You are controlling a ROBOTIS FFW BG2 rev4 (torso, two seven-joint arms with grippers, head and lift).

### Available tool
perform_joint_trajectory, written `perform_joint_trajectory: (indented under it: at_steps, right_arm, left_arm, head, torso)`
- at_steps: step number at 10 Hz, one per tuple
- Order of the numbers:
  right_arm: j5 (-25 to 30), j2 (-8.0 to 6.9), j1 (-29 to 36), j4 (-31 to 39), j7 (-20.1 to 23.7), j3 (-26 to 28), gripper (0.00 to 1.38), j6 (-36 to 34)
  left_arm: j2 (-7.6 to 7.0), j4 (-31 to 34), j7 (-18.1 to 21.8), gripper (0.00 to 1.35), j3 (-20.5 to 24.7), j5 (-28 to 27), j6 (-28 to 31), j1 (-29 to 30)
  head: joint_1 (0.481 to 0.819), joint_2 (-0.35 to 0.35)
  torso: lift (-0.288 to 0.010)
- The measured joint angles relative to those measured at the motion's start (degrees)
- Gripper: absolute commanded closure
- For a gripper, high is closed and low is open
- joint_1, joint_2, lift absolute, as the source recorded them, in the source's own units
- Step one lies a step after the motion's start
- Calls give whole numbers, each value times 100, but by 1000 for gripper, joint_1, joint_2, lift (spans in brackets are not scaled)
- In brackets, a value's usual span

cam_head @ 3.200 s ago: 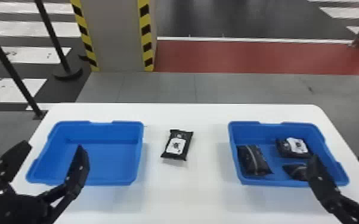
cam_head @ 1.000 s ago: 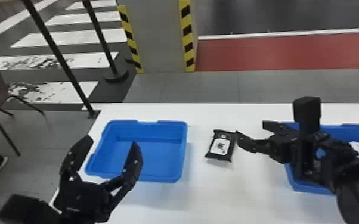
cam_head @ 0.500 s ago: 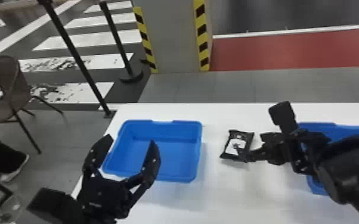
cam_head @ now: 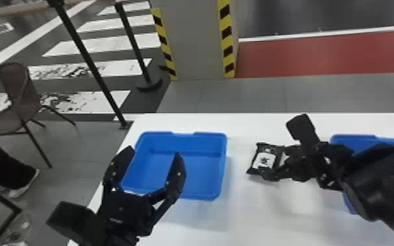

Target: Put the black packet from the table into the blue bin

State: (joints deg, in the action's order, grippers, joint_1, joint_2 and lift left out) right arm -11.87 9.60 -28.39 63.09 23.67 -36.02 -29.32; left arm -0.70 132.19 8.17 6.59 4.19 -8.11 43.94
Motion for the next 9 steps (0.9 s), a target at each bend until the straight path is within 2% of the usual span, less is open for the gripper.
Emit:
perform_joint_trajectory:
  at_steps: [4,9]
  right_arm:
    - [-34,34,-274,-322,-95,-130,48,227]
    - [-313,5,-377,-599,-87,-331,68,342]
  left_arm:
    - [-4,-119,2,107,-161,30,-31,-217]
    - [-112,-150,0,107,-284,175,-73,-348]
  head:
    - [695,247]
    - [695,242]
  torso:
    - [-110]
    - [-110]
